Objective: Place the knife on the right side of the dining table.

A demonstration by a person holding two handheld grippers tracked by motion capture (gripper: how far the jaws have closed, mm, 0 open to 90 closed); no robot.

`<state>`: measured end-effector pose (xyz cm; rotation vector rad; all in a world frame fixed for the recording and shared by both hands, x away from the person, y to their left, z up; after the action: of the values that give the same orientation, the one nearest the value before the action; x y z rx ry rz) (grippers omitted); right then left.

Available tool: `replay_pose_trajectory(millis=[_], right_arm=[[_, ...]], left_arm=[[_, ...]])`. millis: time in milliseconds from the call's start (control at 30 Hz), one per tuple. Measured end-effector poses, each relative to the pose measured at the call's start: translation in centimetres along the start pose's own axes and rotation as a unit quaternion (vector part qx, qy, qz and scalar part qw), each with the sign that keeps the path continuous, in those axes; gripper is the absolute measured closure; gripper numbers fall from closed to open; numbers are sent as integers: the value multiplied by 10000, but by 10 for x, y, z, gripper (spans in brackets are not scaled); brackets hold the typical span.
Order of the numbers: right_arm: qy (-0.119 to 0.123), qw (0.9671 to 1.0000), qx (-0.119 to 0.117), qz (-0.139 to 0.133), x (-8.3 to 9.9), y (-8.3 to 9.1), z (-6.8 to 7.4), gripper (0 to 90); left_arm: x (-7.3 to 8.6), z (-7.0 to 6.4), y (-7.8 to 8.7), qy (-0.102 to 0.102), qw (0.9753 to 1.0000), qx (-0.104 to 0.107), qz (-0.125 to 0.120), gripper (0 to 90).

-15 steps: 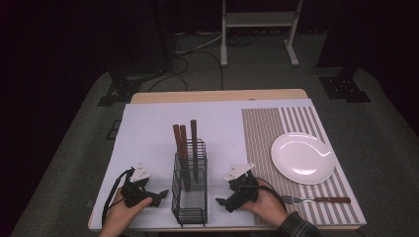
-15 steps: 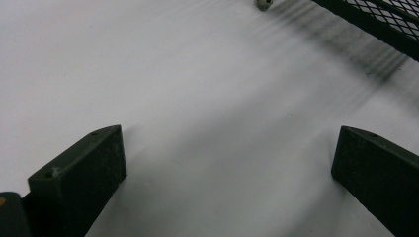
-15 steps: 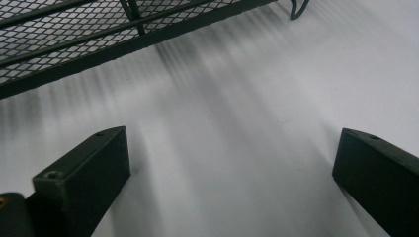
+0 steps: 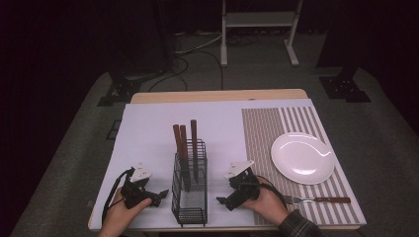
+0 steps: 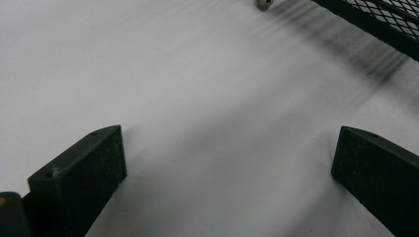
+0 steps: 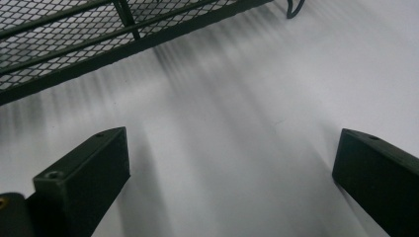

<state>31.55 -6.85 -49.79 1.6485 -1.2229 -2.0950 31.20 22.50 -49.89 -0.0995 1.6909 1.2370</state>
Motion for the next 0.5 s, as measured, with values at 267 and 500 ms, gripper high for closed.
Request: replay_pose_trajectory(millis=[267, 500], right_arm=[[-24, 10000, -12, -14, -5, 5, -3, 0], [-23, 10000, -22, -66, -13, 11, -7, 0]], left_arm=[[0, 0, 0, 1, 10000, 0, 1, 0], [0, 0, 0, 2, 10000, -1, -6, 0]])
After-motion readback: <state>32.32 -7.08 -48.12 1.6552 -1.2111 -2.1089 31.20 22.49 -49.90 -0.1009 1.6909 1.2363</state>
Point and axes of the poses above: each handheld gripper's, and its own axes: y roughly backward along the jaws, x roughly out of its underside, z roughly to its left, the point moved 5 cm from there along -y, roughly forward along the jaws, and after that the axes turned 2 degrees about -z, right-handed, at the moved point
